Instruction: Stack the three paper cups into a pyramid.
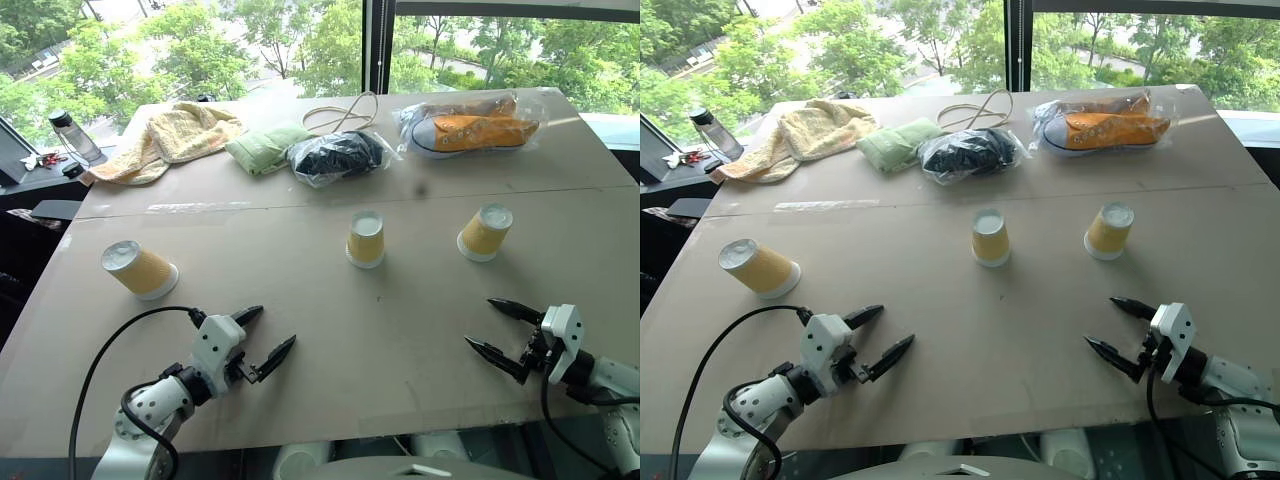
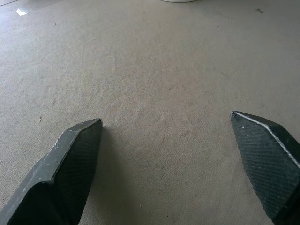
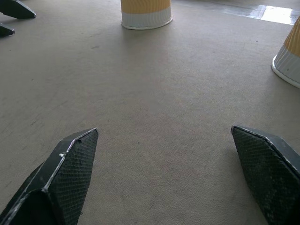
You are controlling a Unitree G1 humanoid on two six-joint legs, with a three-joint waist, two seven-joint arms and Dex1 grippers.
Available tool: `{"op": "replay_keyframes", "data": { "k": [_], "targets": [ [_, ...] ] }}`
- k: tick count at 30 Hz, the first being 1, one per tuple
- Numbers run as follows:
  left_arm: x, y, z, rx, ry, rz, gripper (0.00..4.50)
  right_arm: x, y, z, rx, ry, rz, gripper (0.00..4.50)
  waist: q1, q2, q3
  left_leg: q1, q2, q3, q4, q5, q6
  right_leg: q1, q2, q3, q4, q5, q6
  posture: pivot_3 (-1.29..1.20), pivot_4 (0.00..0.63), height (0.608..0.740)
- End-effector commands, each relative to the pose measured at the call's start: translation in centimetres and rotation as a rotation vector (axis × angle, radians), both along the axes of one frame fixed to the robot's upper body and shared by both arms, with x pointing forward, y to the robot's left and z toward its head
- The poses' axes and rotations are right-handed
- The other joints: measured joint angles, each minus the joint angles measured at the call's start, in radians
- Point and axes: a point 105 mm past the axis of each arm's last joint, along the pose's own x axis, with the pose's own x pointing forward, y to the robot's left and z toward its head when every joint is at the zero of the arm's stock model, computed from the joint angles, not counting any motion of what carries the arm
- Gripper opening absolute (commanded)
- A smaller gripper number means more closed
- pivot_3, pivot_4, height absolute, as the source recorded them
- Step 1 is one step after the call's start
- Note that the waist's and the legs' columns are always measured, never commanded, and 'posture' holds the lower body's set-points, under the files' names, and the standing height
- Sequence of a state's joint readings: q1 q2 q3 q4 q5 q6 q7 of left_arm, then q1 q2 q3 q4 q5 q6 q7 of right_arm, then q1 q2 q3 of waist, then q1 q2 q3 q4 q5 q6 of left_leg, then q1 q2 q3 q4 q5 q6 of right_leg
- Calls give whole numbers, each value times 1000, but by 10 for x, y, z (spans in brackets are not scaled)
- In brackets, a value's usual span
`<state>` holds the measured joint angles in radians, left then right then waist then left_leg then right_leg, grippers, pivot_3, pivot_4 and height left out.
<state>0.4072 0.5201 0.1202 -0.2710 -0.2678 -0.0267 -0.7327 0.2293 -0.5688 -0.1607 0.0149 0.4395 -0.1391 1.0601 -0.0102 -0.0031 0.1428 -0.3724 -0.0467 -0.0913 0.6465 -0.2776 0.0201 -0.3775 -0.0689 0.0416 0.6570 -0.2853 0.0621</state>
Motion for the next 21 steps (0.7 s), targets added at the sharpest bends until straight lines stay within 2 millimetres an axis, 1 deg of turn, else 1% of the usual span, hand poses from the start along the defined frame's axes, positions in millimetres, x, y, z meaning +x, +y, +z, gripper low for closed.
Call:
{"op": "replay_keyframes", "data": {
  "k": [1, 6, 19, 21],
  "targets": [
    [0, 1, 5, 8, -20, 3, 4479, 2, -3, 0, -12, -26, 8, 4500, 0, 0, 0, 0, 0, 0, 0, 0, 0, 0, 0, 0, 0, 0, 0, 0, 150, 740],
    [2, 2, 4, 4, -21, 12, 4479, 7, -5, -1, -10, -44, 14, 4500, 0, -1, 0, 0, 0, 0, 1, 0, 0, 0, 0, 0, 0, 0, 0, 0, 150, 740],
    [4, 4, 5, 4, -28, 16, 4479, 10, -3, 0, -3, -55, 27, 4500, -1, -3, -1, 0, 0, 0, 1, 0, 0, 0, 0, 0, 1, 0, 0, 0, 150, 740],
    [3, 4, 6, 6, -30, 17, 4479, 11, 0, 2, 3, -62, 35, 4500, -1, -3, -1, 0, 0, 0, 1, 0, 0, 0, 0, 0, 0, 0, 0, 0, 150, 740]
  ]
}}
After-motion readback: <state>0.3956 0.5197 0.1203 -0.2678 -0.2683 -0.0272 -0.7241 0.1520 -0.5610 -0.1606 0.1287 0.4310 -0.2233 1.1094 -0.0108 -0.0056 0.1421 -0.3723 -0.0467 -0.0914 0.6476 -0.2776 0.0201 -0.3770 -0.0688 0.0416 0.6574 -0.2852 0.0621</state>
